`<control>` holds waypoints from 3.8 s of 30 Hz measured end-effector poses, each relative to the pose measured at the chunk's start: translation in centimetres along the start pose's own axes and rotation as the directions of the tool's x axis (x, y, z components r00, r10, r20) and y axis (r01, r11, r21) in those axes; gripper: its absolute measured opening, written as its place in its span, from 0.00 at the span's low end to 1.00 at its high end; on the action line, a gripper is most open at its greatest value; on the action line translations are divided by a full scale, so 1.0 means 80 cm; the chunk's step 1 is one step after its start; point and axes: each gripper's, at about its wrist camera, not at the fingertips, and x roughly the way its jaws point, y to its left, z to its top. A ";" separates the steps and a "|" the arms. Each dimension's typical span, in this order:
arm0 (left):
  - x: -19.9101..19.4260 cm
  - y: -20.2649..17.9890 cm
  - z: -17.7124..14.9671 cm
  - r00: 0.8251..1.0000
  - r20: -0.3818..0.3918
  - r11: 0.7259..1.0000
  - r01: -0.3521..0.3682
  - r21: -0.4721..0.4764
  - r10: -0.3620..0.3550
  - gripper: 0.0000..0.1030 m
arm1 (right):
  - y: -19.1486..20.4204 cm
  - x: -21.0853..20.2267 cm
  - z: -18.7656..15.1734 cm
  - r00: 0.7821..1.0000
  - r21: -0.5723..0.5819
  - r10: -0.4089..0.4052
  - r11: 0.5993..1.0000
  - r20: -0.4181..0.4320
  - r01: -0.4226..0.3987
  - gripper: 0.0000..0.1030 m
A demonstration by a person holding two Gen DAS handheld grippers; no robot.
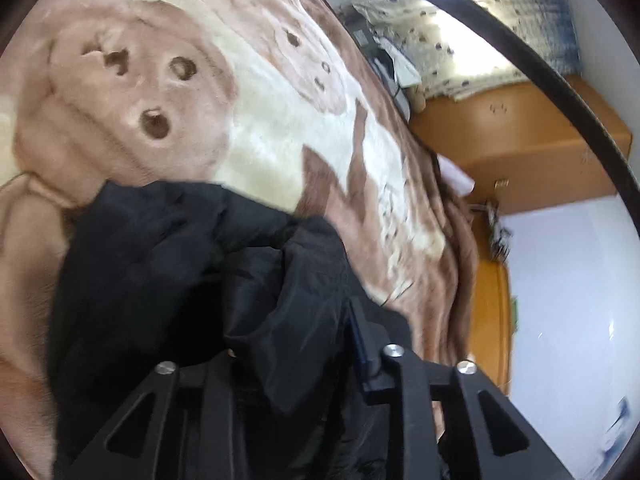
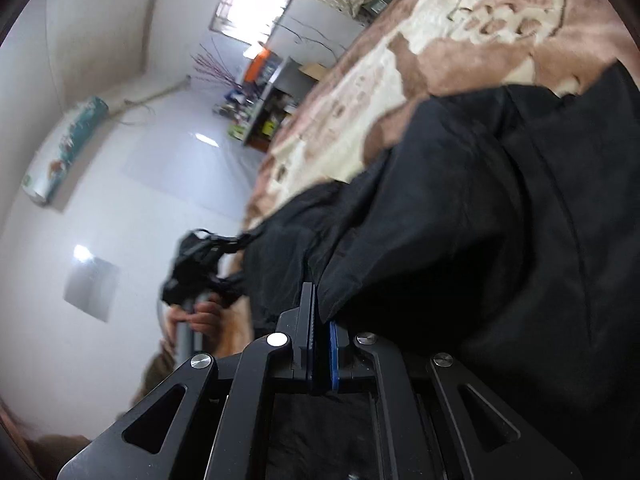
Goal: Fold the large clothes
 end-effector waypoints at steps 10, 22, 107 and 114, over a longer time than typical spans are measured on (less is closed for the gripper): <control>0.005 0.045 -0.039 0.990 -0.051 0.991 -0.130 -0.034 0.128 0.40 | -0.007 -0.006 -0.014 0.985 -0.027 -0.170 0.985 0.007 0.170 0.15; -0.047 -0.037 -0.148 0.988 -0.078 0.975 -0.119 0.189 0.136 0.86 | -0.070 -0.056 0.014 0.991 0.276 0.070 0.956 0.110 -0.099 0.55; 0.068 -0.044 -0.155 0.842 0.176 0.585 -0.489 0.647 0.509 0.57 | 0.030 0.118 -0.031 0.794 -0.560 -0.592 0.613 0.143 0.558 0.45; 0.074 -0.033 -0.146 0.851 0.140 0.640 -0.480 0.600 0.507 0.57 | 0.032 0.113 -0.028 0.794 -0.527 -0.594 0.638 0.128 0.562 0.46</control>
